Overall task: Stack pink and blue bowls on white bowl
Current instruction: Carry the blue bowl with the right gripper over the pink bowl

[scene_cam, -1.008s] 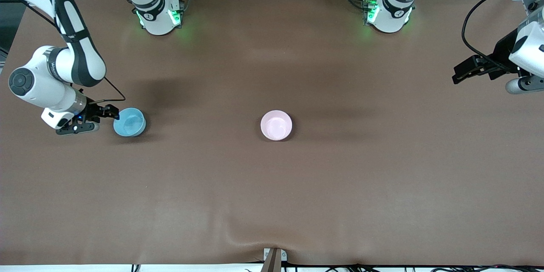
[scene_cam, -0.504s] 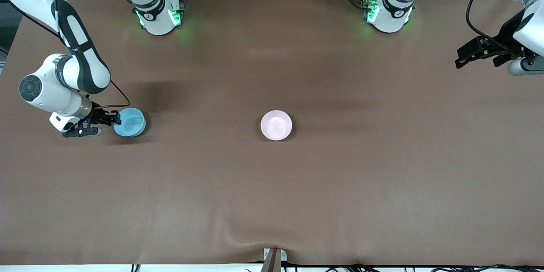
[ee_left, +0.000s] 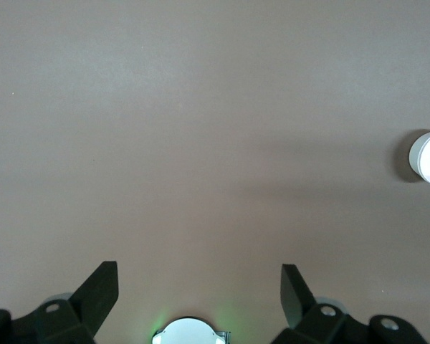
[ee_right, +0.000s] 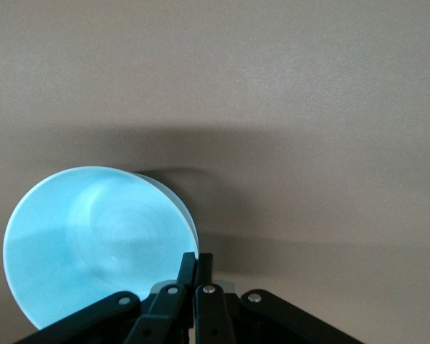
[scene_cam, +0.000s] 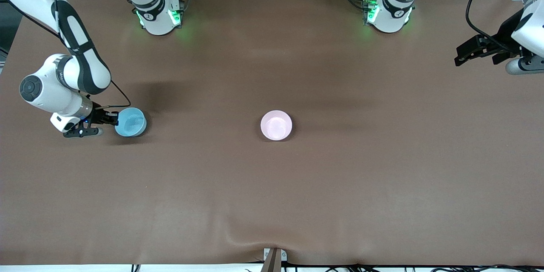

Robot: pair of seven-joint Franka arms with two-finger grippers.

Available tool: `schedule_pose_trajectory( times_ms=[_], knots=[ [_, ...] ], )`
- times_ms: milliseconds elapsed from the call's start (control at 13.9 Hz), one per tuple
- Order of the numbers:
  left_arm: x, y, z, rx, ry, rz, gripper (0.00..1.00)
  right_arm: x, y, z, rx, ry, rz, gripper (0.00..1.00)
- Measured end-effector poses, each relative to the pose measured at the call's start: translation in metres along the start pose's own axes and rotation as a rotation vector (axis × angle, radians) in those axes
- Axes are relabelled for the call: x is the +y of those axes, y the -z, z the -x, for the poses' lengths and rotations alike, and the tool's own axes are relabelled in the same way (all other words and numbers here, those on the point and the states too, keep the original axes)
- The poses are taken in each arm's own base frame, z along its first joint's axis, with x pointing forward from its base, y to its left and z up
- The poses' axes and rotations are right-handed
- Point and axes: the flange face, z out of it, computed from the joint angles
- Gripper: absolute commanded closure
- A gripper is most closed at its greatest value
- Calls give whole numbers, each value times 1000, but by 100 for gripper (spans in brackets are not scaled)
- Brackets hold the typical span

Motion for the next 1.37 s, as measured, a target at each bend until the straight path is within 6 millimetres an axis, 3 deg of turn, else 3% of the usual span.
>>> schedule_pose_trajectory(
  times_ms=[216, 576, 720, 864, 1080, 1223, 1367],
  knots=[
    [0, 0, 0, 0, -1, 0, 0, -26, 5, -5, -37, -33, -101, 100],
    [1, 1, 0, 2, -1, 5, 0, -105, 56, -40, -100, -129, -207, 100],
    [0, 2, 0, 4, -1, 6, 0, -163, 77, -55, -112, -224, -201, 100],
    [0, 3, 1, 6, 0, 6, 0, -237, 95, -63, -106, -303, -188, 100],
    [-2, 4, 0, 8, 3, 7, 0, -335, 116, -61, -95, -395, -181, 100],
    [-2, 4, 0, 11, 4, 7, 0, -395, 121, -58, -97, -457, -182, 100],
    [-2, 4, -1, 19, 3, 8, 0, -454, 111, -53, -107, -483, -180, 100]
  ],
)
